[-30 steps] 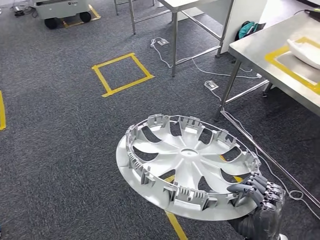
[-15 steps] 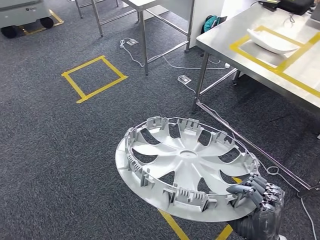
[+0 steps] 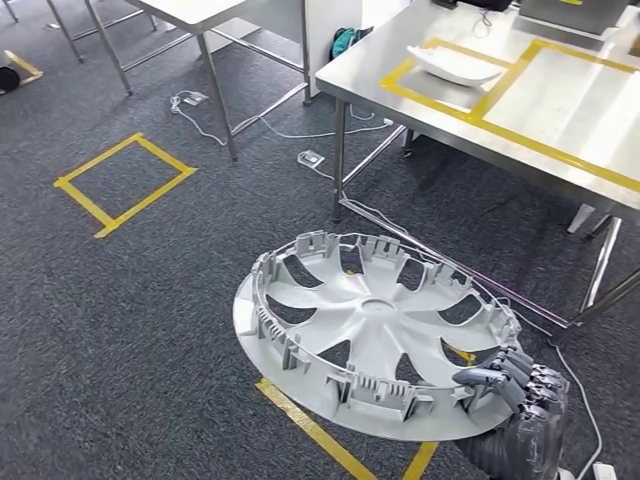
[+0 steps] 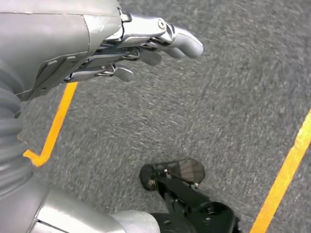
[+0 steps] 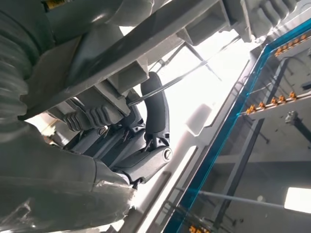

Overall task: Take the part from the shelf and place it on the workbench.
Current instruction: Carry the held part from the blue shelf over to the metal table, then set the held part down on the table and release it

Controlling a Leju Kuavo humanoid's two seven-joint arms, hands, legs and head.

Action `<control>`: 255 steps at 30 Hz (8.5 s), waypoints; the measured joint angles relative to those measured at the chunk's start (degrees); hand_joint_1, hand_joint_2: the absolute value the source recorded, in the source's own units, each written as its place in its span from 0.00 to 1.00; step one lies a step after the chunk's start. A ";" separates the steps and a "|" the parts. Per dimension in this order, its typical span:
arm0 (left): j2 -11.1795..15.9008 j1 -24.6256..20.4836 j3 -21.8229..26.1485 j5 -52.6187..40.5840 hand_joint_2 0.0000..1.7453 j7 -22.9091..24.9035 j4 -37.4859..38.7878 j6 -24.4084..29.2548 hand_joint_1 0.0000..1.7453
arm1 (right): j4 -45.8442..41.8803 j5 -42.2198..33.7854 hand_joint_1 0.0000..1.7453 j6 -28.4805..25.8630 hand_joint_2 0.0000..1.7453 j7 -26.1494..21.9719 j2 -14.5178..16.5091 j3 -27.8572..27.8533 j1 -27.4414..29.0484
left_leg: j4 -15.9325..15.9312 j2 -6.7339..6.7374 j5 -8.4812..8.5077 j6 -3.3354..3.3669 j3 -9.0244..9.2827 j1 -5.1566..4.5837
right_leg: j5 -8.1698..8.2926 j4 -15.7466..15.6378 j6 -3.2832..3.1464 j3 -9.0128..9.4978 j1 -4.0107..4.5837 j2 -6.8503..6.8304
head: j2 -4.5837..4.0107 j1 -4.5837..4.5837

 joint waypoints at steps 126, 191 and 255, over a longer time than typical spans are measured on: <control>4.63 -1.62 -0.03 2.01 1.00 -2.06 16.72 8.22 0.00 | -5.70 21.34 1.00 -0.04 1.00 -5.19 9.82 -10.90 5.63 | -1.43 4.07 1.32 1.08 -0.81 -1.15 | -2.58 0.40 -1.39 1.68 0.82 -5.16 | 0.00 0.50; 9.30 -2.13 -0.45 7.07 1.00 -2.08 25.11 13.70 0.00 | -6.49 29.03 1.00 -0.03 1.00 12.82 0.54 -2.85 5.83 | -0.28 5.66 3.15 1.88 -4.98 -0.86 | -8.73 0.75 0.41 10.35 1.15 -8.89 | 0.02 0.11; 9.14 -3.10 -6.83 17.33 1.00 -2.19 25.30 15.02 0.00 | -11.44 29.30 1.00 -0.04 1.00 14.74 -0.12 -7.26 9.08 | -0.58 3.77 0.04 2.68 -1.22 -1.26 | -2.72 3.37 -0.18 -2.30 1.34 -5.12 | 0.02 0.82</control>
